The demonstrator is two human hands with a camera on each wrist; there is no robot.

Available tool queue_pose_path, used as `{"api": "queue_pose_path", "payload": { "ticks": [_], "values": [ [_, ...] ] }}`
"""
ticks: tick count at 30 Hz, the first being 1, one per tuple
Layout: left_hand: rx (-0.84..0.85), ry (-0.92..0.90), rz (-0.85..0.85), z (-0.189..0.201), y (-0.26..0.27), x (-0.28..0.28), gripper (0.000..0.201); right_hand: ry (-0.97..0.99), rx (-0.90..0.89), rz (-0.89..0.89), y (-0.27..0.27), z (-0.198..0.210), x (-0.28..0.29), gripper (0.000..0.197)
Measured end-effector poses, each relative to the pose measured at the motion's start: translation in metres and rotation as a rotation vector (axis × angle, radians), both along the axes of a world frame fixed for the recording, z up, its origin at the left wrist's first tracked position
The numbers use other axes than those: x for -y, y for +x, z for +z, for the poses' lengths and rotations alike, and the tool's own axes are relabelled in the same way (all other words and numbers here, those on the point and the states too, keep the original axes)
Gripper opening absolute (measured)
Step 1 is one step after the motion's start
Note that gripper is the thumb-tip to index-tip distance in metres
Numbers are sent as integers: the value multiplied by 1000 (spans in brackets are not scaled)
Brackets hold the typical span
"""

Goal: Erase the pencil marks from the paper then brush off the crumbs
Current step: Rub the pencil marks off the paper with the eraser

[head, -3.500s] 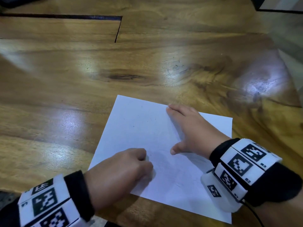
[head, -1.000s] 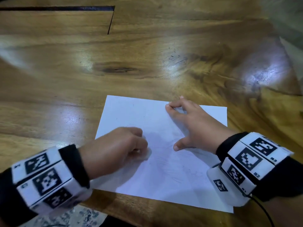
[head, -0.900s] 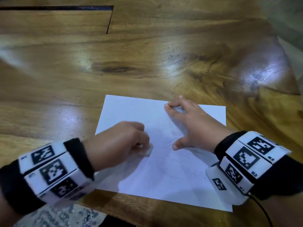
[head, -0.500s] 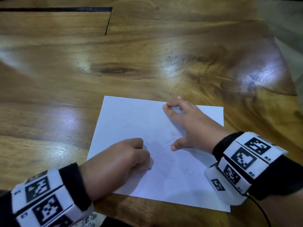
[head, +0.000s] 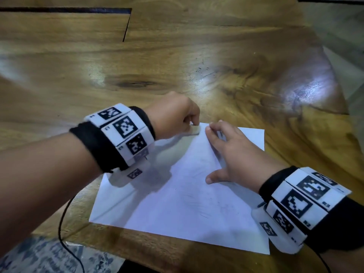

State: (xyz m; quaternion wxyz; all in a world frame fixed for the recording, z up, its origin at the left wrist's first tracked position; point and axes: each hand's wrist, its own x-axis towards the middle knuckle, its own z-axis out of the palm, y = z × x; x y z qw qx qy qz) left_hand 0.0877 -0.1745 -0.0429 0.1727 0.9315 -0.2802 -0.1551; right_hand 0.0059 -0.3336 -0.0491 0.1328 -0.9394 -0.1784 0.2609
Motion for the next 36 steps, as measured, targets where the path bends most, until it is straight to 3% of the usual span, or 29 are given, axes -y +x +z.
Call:
{"api": "queue_pose_path", "payload": {
  "ticks": [3, 7, 14, 16, 18, 20, 27, 31, 36],
  "values": [
    [-27, 17, -67, -6, -13, -4, 15, 16, -4, -15, 0, -1, 1, 110],
    [-183, 33, -256, -4, -34, -23, 12, 20, -3, -16, 0, -2, 1, 111],
    [10, 28, -146, -5, -5, 2, 12, 25, -14, -15, 0, 1, 1, 110],
    [-46, 33, -211, -9, -24, -13, 6, 29, -18, -19, 0, 1, 2, 110],
    [-136, 32, -286, -11, -48, -30, 17, 30, -24, -25, 0, 0, 2, 110],
    [-200, 42, -320, -11, -56, -36, 14, 26, -27, -25, 0, 0, 1, 110],
    [33, 49, -153, -4, 1, 3, 14, 8, -11, -16, -1, 0, 0, 111],
    [-42, 2, -220, -9, -36, -18, 5, -3, -4, -26, -1, 1, 0, 111],
    [-245, -26, -270, -8, -80, -48, 21, -23, 12, -21, -2, 2, -2, 111]
  ]
}}
